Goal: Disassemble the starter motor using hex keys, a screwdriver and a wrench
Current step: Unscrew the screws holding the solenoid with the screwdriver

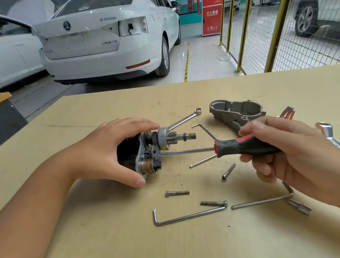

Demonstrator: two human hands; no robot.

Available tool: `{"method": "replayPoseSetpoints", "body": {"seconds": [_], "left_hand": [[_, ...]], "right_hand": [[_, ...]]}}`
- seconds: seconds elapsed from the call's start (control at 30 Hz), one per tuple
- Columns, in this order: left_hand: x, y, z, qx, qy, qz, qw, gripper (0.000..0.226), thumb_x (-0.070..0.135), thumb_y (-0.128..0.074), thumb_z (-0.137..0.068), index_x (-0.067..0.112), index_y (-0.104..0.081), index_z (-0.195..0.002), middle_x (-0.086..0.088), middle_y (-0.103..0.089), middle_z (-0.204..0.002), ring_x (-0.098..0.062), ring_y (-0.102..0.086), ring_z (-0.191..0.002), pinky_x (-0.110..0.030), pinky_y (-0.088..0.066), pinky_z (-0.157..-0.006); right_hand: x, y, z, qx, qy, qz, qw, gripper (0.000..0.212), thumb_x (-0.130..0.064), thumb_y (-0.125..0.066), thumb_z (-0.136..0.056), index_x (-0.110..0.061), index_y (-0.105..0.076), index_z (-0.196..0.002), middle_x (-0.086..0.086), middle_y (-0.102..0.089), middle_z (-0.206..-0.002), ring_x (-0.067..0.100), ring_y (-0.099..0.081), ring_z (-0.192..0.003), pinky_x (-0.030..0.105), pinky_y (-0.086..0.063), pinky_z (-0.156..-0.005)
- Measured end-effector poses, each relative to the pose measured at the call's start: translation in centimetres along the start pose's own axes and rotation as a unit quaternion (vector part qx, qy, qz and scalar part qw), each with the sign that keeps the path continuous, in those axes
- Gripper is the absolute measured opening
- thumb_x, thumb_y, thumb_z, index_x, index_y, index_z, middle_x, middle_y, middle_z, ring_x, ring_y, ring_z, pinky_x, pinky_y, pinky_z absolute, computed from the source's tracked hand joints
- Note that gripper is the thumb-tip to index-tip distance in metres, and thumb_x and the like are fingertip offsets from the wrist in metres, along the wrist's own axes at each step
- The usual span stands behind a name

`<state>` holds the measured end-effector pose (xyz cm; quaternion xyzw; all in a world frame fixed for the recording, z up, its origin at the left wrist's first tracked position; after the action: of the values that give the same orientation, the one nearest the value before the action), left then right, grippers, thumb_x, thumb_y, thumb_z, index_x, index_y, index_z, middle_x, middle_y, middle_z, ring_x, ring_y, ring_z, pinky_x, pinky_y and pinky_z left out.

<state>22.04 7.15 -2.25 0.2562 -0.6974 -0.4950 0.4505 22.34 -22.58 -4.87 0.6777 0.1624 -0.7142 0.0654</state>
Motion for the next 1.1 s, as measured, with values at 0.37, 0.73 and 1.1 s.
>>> {"method": "replayPoseSetpoints", "body": {"seconds": [0.37, 0.73, 1.1], "left_hand": [[-0.12, -0.07, 0.05, 0.002, 0.000, -0.001, 1.000, 0.110, 0.067, -0.086, -0.048, 0.062, -0.038, -0.148, 0.043, -0.036, -0.152, 0.012, -0.030, -0.146, -0.018, -0.025, -0.113], [0.00, -0.06, -0.06, -0.001, -0.005, -0.006, 1.000, 0.110, 0.067, -0.086, -0.050, 0.062, -0.037, -0.148, 0.042, -0.036, -0.153, 0.009, -0.031, -0.147, -0.021, -0.026, -0.115], [0.05, -0.10, -0.03, -0.003, -0.004, -0.009, 1.000, 0.110, 0.069, -0.085, -0.050, 0.062, -0.037, -0.148, 0.042, -0.036, -0.154, 0.009, -0.031, -0.147, -0.025, -0.026, -0.117]], "right_hand": [[0.12, -0.14, 0.10, 0.007, 0.001, 0.062, 0.998, 0.040, -0.047, -0.072, -0.069, -0.014, -0.071, -0.092, 0.019, -0.068, -0.075, 0.025, -0.049, -0.046, 0.030, -0.039, -0.038], [-0.55, -0.08, 0.31, 0.001, 0.074, 0.010, 0.997, 0.058, -0.043, -0.098, -0.052, -0.015, -0.073, -0.096, 0.012, -0.067, -0.080, 0.024, -0.050, -0.056, 0.028, -0.046, -0.051], [-0.11, 0.22, 0.05, -0.020, 0.067, 0.014, 0.997, 0.070, -0.035, -0.104, -0.040, -0.014, -0.073, -0.100, 0.012, -0.069, -0.090, 0.023, -0.050, -0.056, 0.030, -0.046, -0.052]]}}
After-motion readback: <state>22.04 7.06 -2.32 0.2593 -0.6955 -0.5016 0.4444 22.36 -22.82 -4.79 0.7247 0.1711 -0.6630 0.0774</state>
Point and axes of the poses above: each hand's wrist, its own z-axis away from the middle knuckle, its own y-axis out of the back of the hand, x = y × z, the point moved 8 cm from there along -z, towards the middle knuckle
